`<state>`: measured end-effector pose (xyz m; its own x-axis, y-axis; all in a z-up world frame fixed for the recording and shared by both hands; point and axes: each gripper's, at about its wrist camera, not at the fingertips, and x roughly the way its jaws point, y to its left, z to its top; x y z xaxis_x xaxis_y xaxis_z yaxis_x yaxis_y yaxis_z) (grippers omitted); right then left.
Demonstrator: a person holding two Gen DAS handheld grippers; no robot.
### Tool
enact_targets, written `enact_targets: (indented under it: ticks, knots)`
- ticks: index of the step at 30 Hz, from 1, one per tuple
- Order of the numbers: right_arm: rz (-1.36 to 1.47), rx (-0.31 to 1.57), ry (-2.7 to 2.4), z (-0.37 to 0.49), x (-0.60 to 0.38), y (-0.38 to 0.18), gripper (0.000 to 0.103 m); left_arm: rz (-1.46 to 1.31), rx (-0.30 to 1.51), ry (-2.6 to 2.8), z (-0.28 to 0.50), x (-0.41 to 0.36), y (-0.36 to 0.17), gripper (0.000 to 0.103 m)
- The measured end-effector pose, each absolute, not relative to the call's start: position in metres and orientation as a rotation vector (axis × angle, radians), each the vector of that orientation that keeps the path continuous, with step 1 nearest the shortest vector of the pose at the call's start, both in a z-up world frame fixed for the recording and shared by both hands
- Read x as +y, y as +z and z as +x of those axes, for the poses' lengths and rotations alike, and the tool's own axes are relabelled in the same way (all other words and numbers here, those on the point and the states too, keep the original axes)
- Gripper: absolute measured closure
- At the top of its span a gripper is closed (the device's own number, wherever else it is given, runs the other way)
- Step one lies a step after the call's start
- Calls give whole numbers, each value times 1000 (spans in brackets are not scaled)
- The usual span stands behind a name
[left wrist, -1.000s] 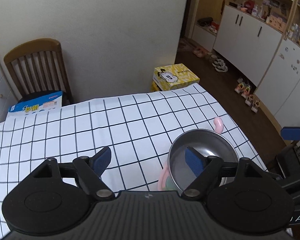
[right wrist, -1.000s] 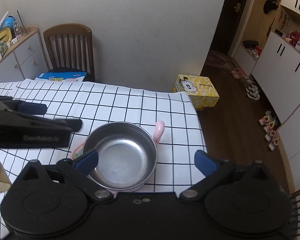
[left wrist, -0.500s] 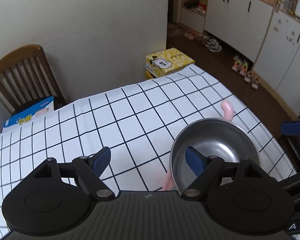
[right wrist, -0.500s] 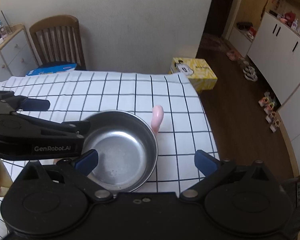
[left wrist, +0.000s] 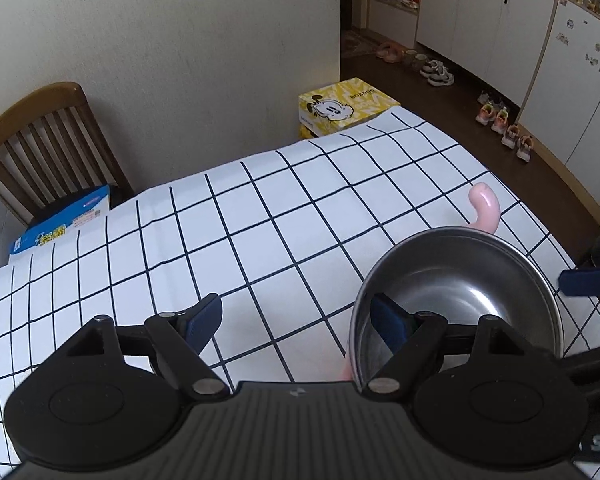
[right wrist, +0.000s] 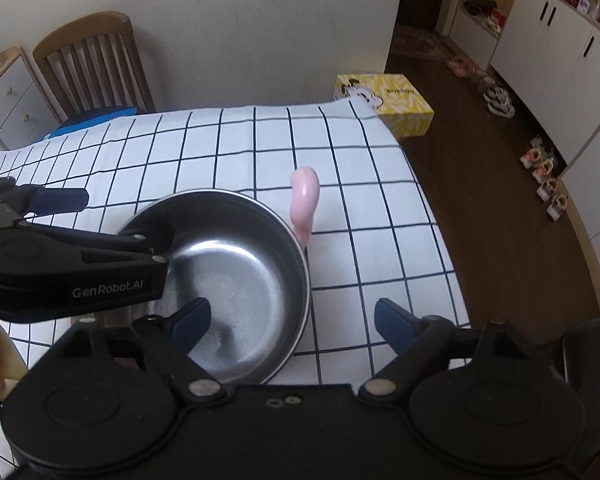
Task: Organize plates and bowls
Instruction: 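Close both grippers on the pink-handled pot rim, then lift the pink-handled pot with both grippers and lower it into the steel bowl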
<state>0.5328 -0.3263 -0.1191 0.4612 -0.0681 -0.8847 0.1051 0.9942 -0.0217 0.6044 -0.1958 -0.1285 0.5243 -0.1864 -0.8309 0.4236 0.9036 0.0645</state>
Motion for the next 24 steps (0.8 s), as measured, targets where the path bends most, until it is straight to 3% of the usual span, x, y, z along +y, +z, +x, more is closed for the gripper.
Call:
enact_targets:
  ticks: [1,4,8,10,15,21,24]
  knots:
    - [45,1093,-108,534,-327,-121,27,272,954,-372,605,-196,-129,22]
    - [67,1108,-113,535,-330,-124,34,261,973,-382,606,-196,-131,32]
    - [78,1121,-116,535,-332,-128,50,252,984,-406,603,-199,-130,51]
    - [80,1122,-121,535,-331,-128,57,245,1002,-426,602,-203,-129,69]
    - [88,1123,-128,536,-333,-126,72,250,1026,-433,597,-210,-129,86]
    - [91,1114,-128,535,-333,-123,93,252,1021,-420,592,-211,-127,93]
    - [94,1109,-136,535,-331,-120,95,238,1021,-416,590,-208,-125,95]
